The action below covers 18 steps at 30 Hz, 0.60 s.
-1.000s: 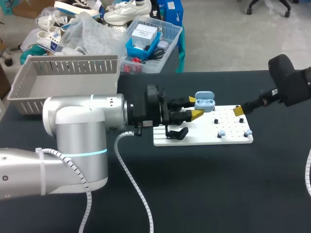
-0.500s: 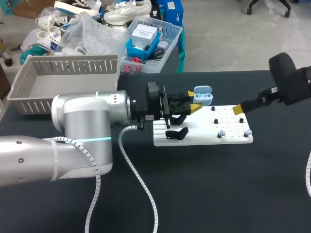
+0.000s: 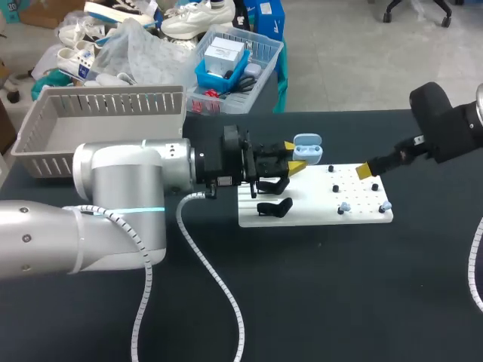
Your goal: Pick up each earbud case from the left stands, insert the matching earbuds, close the lid, and place the case in the box.
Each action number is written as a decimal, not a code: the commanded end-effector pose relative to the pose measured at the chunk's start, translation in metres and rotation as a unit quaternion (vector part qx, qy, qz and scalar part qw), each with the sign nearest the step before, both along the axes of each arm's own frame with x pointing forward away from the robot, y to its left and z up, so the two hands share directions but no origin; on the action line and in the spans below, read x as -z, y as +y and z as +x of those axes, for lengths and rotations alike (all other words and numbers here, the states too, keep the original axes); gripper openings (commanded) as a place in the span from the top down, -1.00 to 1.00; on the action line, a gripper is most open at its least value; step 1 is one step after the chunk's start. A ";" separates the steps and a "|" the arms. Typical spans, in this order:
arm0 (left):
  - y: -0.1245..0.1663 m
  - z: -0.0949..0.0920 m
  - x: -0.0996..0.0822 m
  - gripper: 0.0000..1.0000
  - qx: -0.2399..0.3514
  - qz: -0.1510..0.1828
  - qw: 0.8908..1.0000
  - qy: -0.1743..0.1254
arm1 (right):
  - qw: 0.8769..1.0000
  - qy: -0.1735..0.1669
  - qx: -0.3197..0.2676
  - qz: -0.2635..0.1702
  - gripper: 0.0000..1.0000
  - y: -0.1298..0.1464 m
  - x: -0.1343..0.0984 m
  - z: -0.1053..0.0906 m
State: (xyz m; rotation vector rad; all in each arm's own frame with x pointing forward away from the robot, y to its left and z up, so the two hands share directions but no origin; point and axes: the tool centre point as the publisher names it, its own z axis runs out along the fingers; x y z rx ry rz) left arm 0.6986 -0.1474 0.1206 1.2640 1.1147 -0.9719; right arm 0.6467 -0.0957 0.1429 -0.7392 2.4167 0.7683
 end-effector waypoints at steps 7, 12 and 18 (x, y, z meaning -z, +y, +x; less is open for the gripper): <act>0.000 0.000 0.000 1.00 -0.001 -0.001 1.000 -0.001 | 1.000 0.017 0.002 -0.010 -1.00 -0.009 0.005 0.006; 0.000 0.000 0.000 1.00 -0.001 -0.001 1.000 -0.001 | 0.999 0.025 0.014 -0.038 -1.00 -0.021 0.012 0.005; 0.000 0.000 0.000 1.00 -0.001 -0.001 1.000 -0.001 | 0.995 0.034 0.011 -0.096 -1.00 -0.031 0.019 0.001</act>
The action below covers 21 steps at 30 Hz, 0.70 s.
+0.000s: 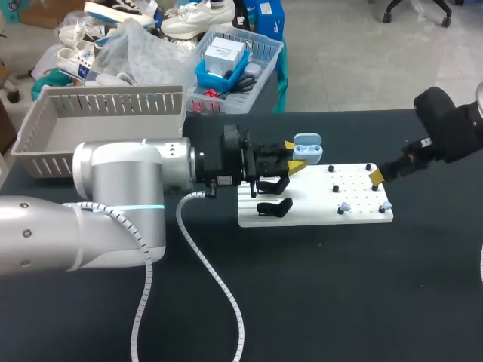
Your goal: Pick up each earbud case from the left stands, insert the matching earbuds, close the lid, and place the case in the box.
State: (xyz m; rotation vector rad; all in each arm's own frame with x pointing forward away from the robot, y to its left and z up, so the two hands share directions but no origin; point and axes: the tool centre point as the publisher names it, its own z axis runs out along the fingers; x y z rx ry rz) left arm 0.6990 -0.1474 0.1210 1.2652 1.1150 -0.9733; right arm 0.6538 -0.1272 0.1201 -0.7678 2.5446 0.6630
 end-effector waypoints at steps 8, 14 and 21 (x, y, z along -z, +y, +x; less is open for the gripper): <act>0.000 0.000 0.001 1.00 -0.002 -0.002 1.000 -0.001 | 0.995 -0.016 0.013 -0.099 -1.00 -0.011 0.004 -0.019; 0.000 0.000 0.001 1.00 -0.002 -0.002 1.000 -0.001 | 0.991 -0.018 0.003 -0.130 -1.00 -0.021 0.016 -0.023; 0.000 0.000 0.001 1.00 -0.002 -0.002 1.000 -0.001 | 0.986 -0.008 -0.022 -0.168 -1.00 -0.030 0.027 -0.019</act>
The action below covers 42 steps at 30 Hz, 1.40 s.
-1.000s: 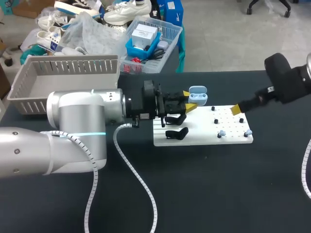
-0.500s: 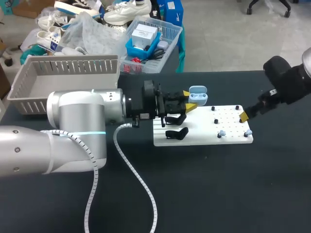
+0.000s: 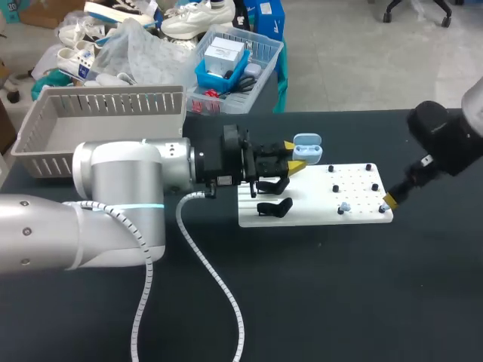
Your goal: Pick up each earbud case from the left stands, insert the matching earbuds, close the lid, and place the case in the box.
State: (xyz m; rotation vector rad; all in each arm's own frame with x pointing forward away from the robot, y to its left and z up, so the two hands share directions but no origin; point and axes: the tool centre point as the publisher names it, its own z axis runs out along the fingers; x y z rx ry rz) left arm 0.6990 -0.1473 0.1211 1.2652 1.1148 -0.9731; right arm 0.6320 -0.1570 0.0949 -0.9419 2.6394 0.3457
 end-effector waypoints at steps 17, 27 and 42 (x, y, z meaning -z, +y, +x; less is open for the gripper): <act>0.000 0.000 0.001 1.00 -0.002 -0.001 1.000 -0.001 | 0.996 -0.016 0.001 -0.087 -1.00 -0.003 0.031 0.013; 0.000 0.000 0.001 1.00 -0.002 -0.001 1.000 -0.001 | 0.995 -0.025 0.019 -0.098 -1.00 0.006 0.045 0.016; 0.000 0.000 0.001 1.00 -0.002 -0.001 1.000 -0.001 | 0.990 -0.021 0.045 -0.133 -0.36 0.013 0.055 0.014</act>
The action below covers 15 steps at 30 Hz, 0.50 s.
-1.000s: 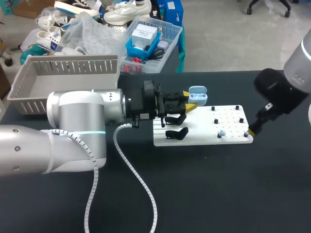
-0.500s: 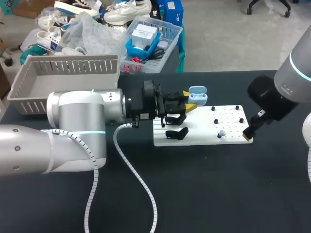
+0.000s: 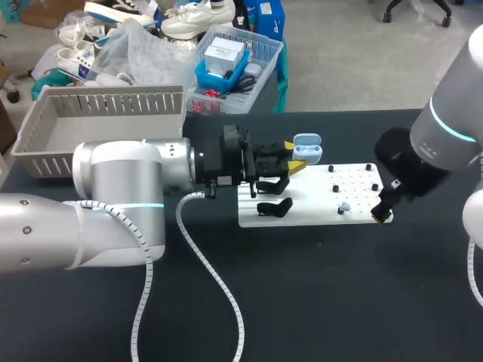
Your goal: Pick up each earbud case from the left stands, insert the matching earbuds, close the lid, and place the case in the box.
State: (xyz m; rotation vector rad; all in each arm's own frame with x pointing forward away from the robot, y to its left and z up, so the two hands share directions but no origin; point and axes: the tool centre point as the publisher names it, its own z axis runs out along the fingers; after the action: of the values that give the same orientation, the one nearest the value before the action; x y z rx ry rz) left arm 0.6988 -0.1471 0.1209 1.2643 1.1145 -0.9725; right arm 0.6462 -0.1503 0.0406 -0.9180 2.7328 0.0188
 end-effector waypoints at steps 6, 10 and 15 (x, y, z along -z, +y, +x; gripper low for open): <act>0.000 0.000 0.000 1.00 -0.001 -0.001 1.000 -0.001 | 0.999 -0.015 0.025 -0.028 -0.30 0.007 0.005 0.001; 0.000 0.000 0.000 1.00 -0.001 -0.001 1.000 -0.001 | 0.999 -0.014 0.023 -0.029 -0.24 0.007 0.007 0.002; 0.000 0.000 0.000 1.00 -0.001 -0.001 1.000 -0.001 | 0.999 -0.007 0.023 -0.032 -0.22 0.004 0.009 0.002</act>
State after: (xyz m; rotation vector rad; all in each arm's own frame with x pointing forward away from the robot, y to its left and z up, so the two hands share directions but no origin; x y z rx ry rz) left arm 0.6987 -0.1471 0.1210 1.2641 1.1147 -0.9723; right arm 0.6492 -0.1460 0.0338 -0.8684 2.7522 -0.0699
